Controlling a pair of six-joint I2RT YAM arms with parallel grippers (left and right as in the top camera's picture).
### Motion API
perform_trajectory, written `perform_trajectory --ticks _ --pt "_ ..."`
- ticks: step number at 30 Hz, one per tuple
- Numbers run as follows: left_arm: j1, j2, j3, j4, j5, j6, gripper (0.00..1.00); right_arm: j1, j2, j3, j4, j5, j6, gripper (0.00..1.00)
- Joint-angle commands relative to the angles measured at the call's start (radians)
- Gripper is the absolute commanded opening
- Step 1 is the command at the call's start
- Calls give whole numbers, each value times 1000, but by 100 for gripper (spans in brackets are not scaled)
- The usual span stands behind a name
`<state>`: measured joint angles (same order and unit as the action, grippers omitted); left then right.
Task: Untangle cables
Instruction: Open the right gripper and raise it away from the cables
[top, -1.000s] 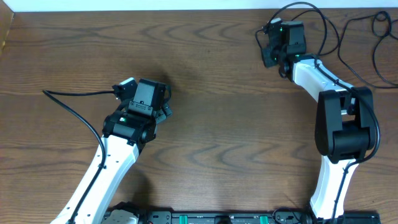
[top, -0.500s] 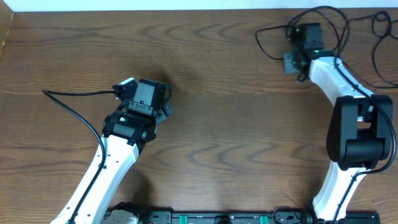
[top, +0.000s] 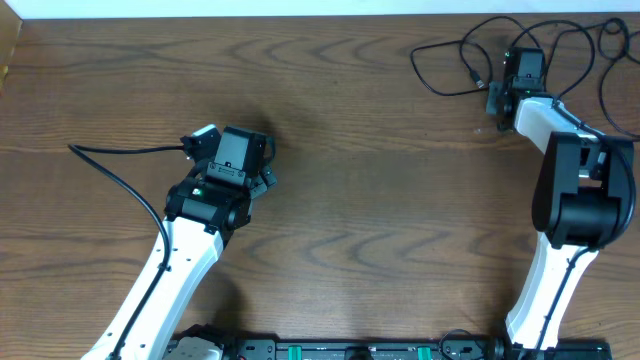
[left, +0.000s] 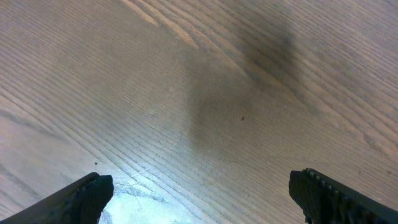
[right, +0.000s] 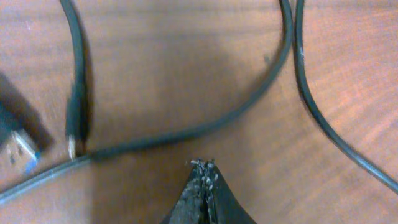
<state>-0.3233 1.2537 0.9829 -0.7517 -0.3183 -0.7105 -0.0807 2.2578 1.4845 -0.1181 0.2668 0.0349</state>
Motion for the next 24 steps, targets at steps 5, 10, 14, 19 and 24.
perform_trajectory --ticks 5,10,14,19,24 --pt "4 -6 -1 0 -4 -9 98 30 224 -7 205 -355 80 3" --pt "4 -6 -1 0 -4 -9 98 58 285 3 422 -352 198 1" --pt "4 -6 -1 0 -4 -9 98 64 268 39 396 -345 198 1" --pt "4 -6 -1 0 -4 -9 98 55 110 51 256 -330 196 4" --pt "4 -6 -1 0 -4 -9 98 53 -182 51 67 -320 61 12"
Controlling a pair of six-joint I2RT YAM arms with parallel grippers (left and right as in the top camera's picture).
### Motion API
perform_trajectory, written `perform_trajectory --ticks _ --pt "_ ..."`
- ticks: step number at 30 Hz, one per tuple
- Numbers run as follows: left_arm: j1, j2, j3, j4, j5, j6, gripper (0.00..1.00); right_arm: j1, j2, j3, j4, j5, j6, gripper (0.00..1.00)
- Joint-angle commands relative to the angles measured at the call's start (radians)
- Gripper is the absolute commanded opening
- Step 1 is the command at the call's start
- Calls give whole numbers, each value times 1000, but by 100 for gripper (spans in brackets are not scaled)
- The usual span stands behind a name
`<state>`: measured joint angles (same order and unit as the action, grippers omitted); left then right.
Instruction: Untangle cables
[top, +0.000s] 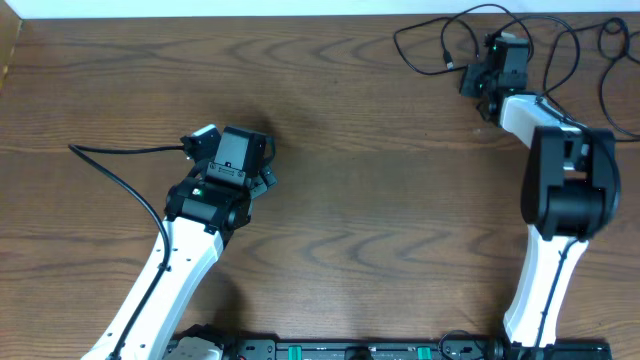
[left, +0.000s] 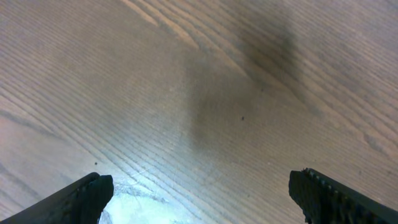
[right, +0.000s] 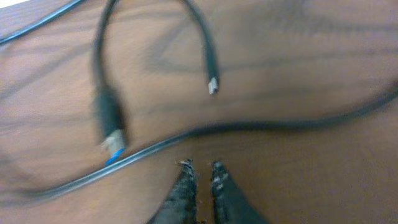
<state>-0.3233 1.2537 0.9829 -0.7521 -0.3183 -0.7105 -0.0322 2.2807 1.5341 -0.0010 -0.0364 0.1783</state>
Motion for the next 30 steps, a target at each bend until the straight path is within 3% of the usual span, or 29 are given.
perform_trajectory --ticks 1,4,12,16,30 --pt "4 -6 -1 0 -4 -9 98 5 -255 2 -77 -13 -102 15" --pt "4 -6 -1 0 -4 -9 98 5 -457 2 -156 49 -153 26" --pt "4 -6 -1 0 -4 -9 98 4 -805 2 -313 90 -195 24" --pt "4 -6 -1 0 -4 -9 98 4 -961 2 -436 90 -249 29" --pt "4 -6 -1 0 -4 -9 98 4 -1345 0 -519 79 -291 48"
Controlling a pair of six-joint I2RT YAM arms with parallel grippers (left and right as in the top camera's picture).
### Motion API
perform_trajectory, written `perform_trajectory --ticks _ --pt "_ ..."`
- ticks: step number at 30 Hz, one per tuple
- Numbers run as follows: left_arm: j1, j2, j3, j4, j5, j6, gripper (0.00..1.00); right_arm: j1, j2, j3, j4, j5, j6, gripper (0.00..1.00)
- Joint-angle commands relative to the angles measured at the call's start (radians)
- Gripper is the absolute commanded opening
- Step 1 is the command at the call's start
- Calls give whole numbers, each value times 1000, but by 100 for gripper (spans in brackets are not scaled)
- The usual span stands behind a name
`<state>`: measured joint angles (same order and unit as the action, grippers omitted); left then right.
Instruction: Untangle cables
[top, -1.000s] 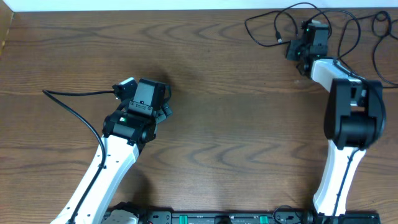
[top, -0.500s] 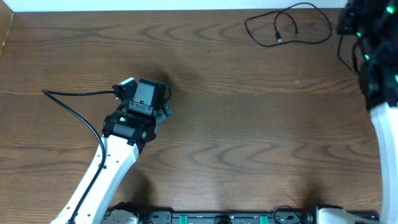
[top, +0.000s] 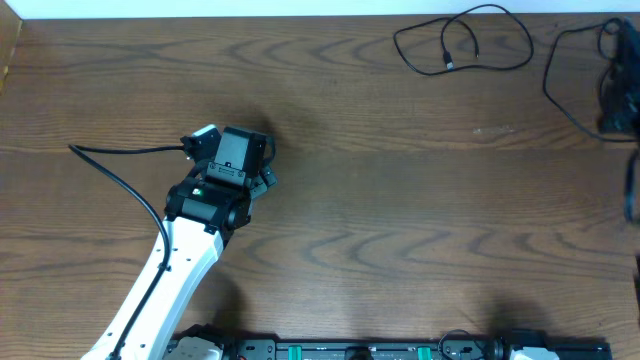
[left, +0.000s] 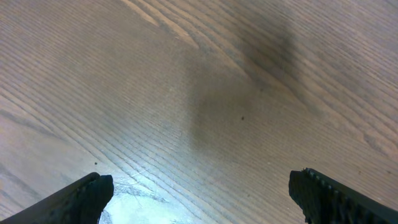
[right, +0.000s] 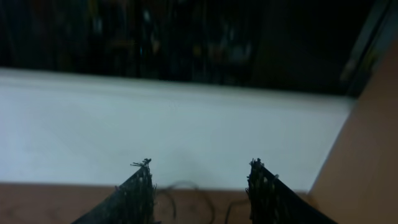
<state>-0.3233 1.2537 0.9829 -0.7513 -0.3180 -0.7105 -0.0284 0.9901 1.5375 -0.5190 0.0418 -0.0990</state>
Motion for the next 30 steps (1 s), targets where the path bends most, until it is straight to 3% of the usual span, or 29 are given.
perform_trajectory --ticks 1,10,16,30 --pt "4 -6 -1 0 -4 -9 98 0 -78 -3 -2 -8 -14 48" --pt "4 -6 -1 0 -4 -9 98 0 -359 -49 -33 -60 -14 59" --pt "4 -6 -1 -1 -4 -9 98 -2 -545 -84 -54 -63 -6 59" --pt "4 -6 -1 0 -4 -9 98 -80 -742 -130 -90 -98 16 62"
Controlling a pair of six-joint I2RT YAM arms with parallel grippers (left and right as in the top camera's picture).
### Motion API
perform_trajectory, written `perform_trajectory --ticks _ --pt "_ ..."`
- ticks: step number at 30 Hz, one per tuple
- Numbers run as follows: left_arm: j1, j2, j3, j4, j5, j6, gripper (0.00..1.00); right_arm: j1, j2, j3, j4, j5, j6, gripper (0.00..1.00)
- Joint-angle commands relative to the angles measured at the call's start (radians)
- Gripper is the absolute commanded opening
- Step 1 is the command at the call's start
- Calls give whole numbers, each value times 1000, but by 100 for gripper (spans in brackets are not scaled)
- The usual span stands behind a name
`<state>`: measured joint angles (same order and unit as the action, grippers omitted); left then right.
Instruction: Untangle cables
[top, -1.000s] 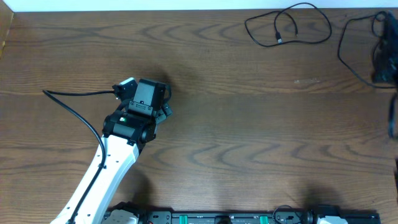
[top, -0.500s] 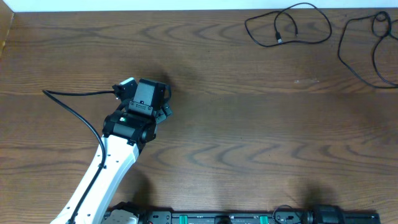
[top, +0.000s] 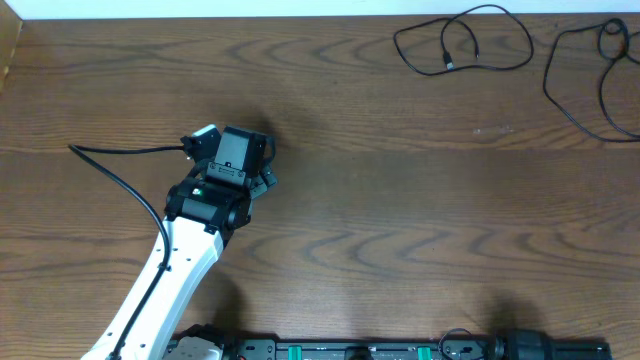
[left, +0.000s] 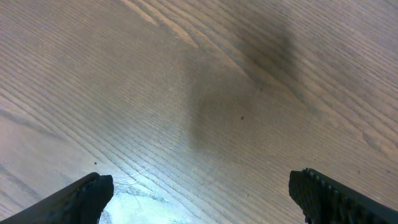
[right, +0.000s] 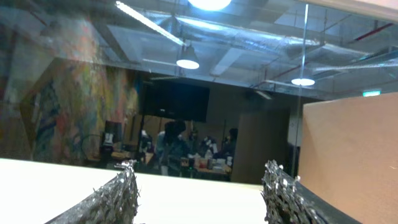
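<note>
Two black cables lie apart along the table's far edge in the overhead view. One cable loop (top: 462, 38) sits at the top middle with its plug ends (top: 447, 62) inside the loop. The other cable (top: 575, 85) runs down the top right corner, with a small coil (top: 612, 30) at its top. My left gripper (left: 199, 202) is open over bare wood, far from both cables, with nothing between its fingers (left: 81, 199). My right gripper (right: 202, 199) is open and points up at a room and ceiling. The right arm is out of the overhead view.
The left arm (top: 190, 240) reaches in from the bottom left. Its own black lead (top: 110, 160) trails to the left over the wooden table (top: 400, 200). The table's far edge meets a white wall (top: 300, 8).
The right arm, then at the right edge of the overhead view, has left it. Its wrist camera now faces the room and ceiling instead of the white wall. Cables and left arm are unmoved.
My right gripper was shut low among the cables at the top right. Then it was further left, jaws slightly apart, with the loop shifted left. Later it was open at the right edge, the two cables lying apart. Now it is raised out of view. The left arm stayed still.
</note>
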<state>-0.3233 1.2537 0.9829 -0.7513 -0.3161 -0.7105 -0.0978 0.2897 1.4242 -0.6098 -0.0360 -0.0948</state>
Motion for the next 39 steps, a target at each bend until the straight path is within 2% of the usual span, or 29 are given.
perform_trajectory --ticks 1,15,30,39 --pt "4 -6 -1 0 -6 -9 98 -8 -55 -19 0 -31 12 61" --pt "4 -6 -1 0 -6 -9 98 93 -78 -27 -1 -41 -54 63" --pt "4 -6 -1 0 -6 -9 98 93 -79 -27 -11 -42 -53 63" --pt "4 -6 -1 0 -6 -9 98 83 -147 -27 -21 -41 -60 63"
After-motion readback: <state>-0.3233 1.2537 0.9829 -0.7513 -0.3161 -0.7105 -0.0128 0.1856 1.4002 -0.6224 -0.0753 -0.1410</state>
